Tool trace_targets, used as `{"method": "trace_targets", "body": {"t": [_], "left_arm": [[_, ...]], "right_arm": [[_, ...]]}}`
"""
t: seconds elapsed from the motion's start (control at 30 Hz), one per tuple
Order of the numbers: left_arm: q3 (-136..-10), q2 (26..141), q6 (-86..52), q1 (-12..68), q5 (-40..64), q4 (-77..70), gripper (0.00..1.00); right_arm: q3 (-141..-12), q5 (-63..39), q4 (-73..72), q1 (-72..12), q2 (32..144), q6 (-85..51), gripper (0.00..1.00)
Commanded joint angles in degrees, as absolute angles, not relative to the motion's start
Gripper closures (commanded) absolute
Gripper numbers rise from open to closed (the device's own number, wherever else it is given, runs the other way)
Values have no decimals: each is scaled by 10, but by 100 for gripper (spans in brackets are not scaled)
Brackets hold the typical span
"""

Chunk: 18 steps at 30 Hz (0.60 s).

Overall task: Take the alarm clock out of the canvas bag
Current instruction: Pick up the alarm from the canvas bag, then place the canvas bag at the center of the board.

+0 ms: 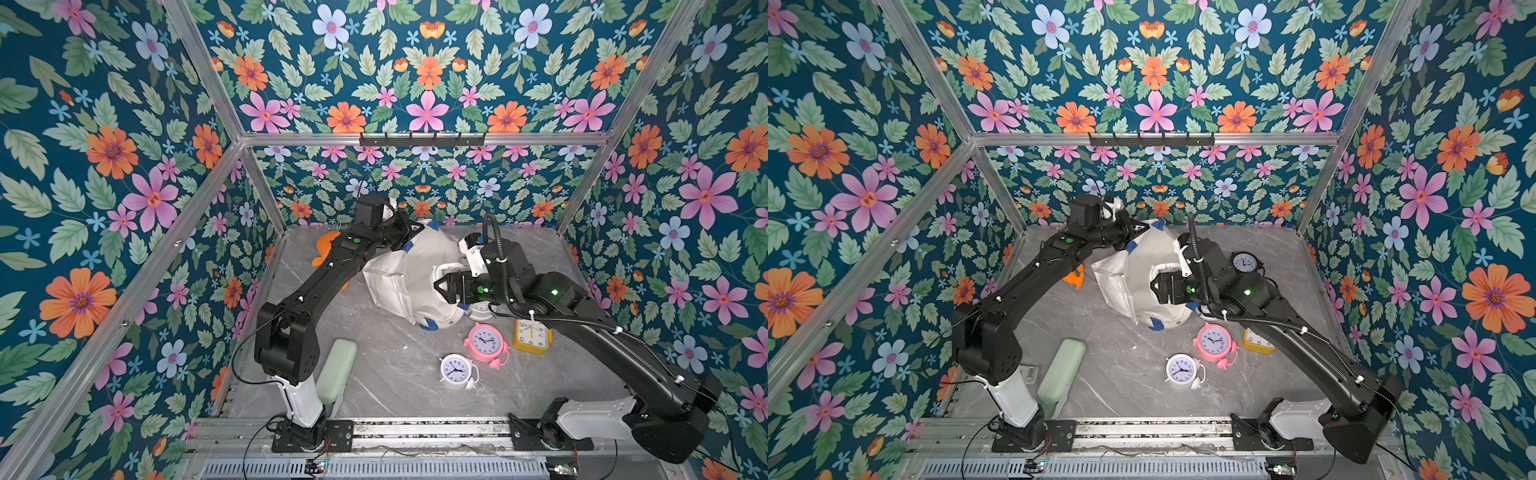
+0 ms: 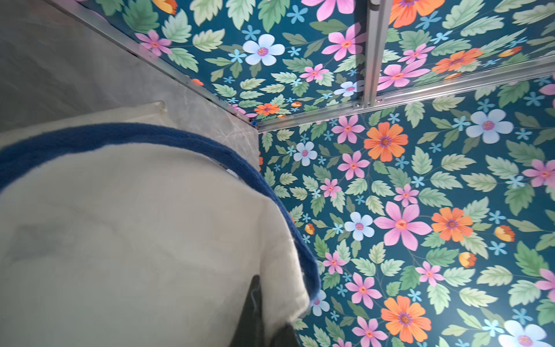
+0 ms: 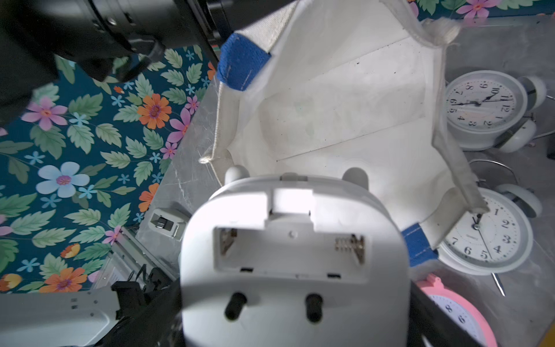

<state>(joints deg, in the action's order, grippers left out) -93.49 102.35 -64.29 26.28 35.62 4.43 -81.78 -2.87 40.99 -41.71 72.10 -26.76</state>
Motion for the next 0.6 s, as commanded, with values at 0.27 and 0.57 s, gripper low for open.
{"method": "trace_targets", "body": {"t": [0.27,0.57], "left_arm": [[-919,1051,-788,176,371,-102,100],[-950,1119,-746,71,386,-23,100]], "right_arm": [[-820,-71,452,-405,678,-264,31],[-774,-137,410,-366,664,-288,31]]}}
